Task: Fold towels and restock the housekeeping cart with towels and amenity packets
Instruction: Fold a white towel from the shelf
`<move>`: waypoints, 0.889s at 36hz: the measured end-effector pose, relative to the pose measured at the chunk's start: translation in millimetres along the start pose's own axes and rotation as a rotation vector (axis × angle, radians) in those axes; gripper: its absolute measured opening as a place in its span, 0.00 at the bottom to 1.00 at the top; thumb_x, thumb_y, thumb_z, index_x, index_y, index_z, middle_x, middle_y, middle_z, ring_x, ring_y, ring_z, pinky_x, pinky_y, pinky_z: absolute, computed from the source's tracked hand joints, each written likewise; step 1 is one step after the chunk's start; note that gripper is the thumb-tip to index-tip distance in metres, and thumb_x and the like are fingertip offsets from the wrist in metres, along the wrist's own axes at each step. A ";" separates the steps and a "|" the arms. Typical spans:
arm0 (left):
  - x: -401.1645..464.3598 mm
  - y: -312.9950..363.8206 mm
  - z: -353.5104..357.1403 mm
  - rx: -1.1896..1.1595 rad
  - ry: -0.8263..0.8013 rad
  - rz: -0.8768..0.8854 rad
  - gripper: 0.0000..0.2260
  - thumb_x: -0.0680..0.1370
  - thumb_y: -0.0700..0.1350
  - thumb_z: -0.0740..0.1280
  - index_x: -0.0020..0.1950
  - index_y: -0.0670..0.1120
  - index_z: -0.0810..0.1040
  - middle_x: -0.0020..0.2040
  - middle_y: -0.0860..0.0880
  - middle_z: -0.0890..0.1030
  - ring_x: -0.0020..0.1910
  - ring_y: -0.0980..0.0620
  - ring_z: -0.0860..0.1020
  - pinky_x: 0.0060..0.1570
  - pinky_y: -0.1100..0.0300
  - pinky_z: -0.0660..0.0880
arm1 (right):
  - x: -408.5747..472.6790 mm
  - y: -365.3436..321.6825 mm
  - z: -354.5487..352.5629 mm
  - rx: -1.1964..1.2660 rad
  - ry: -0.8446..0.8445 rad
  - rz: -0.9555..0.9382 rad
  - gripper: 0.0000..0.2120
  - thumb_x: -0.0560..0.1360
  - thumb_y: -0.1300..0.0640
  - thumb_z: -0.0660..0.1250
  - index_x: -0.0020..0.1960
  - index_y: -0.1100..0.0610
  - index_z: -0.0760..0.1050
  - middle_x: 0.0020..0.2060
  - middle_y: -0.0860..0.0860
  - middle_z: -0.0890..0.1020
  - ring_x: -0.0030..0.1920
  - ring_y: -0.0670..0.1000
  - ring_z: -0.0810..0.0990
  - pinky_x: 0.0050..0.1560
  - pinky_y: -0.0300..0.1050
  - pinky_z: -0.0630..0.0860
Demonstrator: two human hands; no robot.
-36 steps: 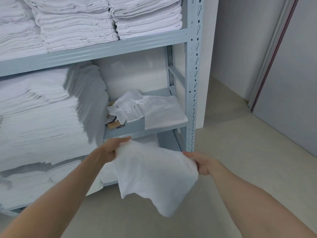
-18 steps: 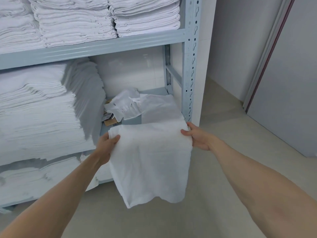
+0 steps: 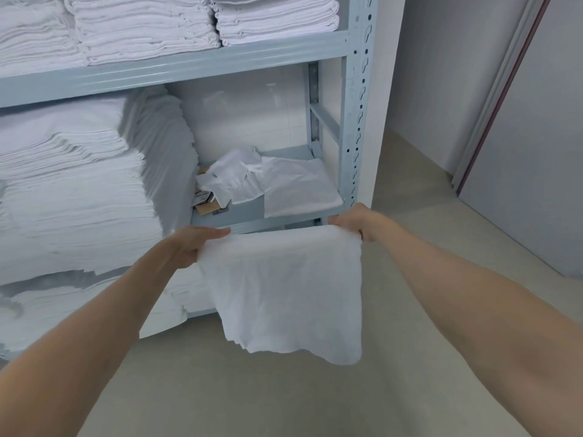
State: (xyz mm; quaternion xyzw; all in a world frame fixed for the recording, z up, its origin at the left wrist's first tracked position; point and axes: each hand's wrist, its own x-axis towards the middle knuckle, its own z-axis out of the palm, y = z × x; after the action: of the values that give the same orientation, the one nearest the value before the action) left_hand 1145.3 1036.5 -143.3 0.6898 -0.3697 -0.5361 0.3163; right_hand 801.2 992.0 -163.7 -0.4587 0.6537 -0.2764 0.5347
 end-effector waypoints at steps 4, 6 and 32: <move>-8.1 0.8 -3.6 0.233 -0.171 0.009 0.26 0.63 0.45 0.81 0.59 0.43 0.81 0.55 0.40 0.84 0.53 0.42 0.84 0.50 0.51 0.82 | -4.3 -9.4 -7.8 -0.013 -0.178 0.057 0.21 0.69 0.60 0.79 0.59 0.60 0.77 0.50 0.57 0.86 0.47 0.55 0.86 0.51 0.56 0.83; -11.2 -1.0 -0.2 0.325 -0.183 0.005 0.25 0.64 0.42 0.82 0.59 0.46 0.80 0.56 0.41 0.81 0.46 0.43 0.84 0.39 0.55 0.82 | -5.1 -11.7 -8.0 -0.100 -0.166 0.036 0.21 0.67 0.59 0.81 0.56 0.60 0.78 0.57 0.58 0.83 0.56 0.57 0.83 0.63 0.57 0.77; 24.2 -11.6 15.7 1.028 0.016 0.265 0.20 0.66 0.45 0.82 0.55 0.42 0.84 0.56 0.41 0.82 0.62 0.42 0.73 0.61 0.52 0.73 | -19.4 -4.3 16.4 -1.287 -0.144 -0.215 0.23 0.70 0.55 0.77 0.62 0.58 0.75 0.58 0.54 0.78 0.58 0.57 0.77 0.61 0.55 0.76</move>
State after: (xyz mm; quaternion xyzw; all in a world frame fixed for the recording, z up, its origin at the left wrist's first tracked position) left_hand 1135.7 1021.4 -168.7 0.7073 -0.6664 -0.2356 0.0054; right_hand 818.3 1009.7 -155.9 -0.7671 0.6016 0.1494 0.1652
